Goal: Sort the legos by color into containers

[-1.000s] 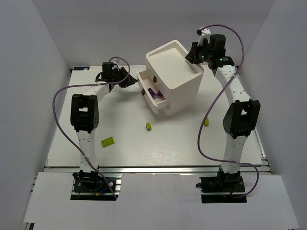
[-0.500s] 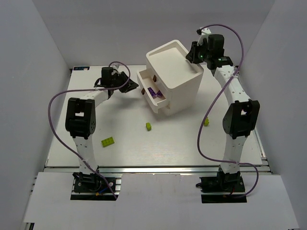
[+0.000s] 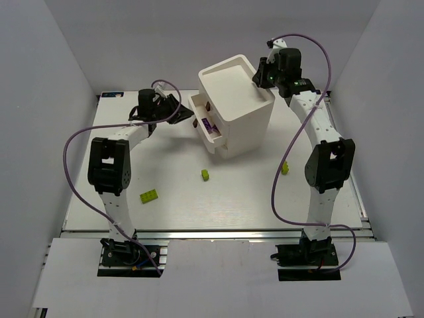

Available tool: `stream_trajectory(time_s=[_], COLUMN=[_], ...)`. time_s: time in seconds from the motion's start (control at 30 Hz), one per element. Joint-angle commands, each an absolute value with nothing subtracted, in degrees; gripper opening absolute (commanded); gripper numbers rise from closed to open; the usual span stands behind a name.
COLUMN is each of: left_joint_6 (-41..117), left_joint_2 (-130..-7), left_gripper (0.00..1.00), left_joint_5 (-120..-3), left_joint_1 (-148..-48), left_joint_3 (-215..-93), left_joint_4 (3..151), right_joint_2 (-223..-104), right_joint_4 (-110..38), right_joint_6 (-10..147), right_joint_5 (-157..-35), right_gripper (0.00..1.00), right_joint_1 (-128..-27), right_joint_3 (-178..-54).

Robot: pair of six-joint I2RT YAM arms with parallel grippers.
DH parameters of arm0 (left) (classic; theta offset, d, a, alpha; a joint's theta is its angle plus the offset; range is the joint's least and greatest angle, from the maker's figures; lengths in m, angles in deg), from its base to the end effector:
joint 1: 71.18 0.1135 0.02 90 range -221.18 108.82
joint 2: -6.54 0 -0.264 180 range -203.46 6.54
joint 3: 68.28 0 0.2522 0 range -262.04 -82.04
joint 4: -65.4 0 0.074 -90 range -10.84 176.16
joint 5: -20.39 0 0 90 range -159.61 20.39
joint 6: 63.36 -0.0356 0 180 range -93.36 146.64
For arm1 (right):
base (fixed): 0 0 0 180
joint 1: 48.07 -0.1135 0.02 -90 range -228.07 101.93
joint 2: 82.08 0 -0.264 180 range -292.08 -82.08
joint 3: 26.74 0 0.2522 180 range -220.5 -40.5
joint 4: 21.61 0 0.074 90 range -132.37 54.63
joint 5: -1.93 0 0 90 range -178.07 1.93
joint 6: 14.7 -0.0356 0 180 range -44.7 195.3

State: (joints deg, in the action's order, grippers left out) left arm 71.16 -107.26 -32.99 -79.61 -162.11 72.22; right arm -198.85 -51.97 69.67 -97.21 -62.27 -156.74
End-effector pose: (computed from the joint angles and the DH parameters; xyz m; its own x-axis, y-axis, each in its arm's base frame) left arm 0.4471 -0.0877 0.2227 -0.7697 -0.4548 -0.4480 0.1468 0.5568 -0.8176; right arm 0.4724 0.1254 0.3748 -0.3224 0.0183 -0.9464 -0.3595 0.9225 0.1403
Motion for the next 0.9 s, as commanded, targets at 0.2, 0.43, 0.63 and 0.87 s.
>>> stream_trajectory(time_s=[0.2,0.43,0.63,0.87], left_joint_6=[72.6,76.4,77.8,79.1], left_joint_2=[-115.8,-125.5,-128.4,-130.3], left_gripper=[0.36,0.36,0.37,0.40], left_joint_5=[-28.3,-26.1,-26.8,-28.2], left_joint_1=[-81.6,-83.1,-83.7,-82.1], left_joint_3=[-175.5,-187.8,-191.3,-196.5], left_joint_4=[72.2,72.1,71.7,72.7], right_joint_2=[-196.3,-196.4,-196.3,-196.8], right_joint_4=[-52.1,-52.5,-52.7,-52.9], right_joint_6=[60.7,56.5,51.9,45.8], right_joint_5=[-97.1,-97.4,-97.6,-100.0], right_gripper=[0.00,0.00,0.00,0.01], right_joint_1=[-65.4,-66.3,-66.4,-66.9], right_joint_3=[-156.6,-156.4,-155.8,-156.4])
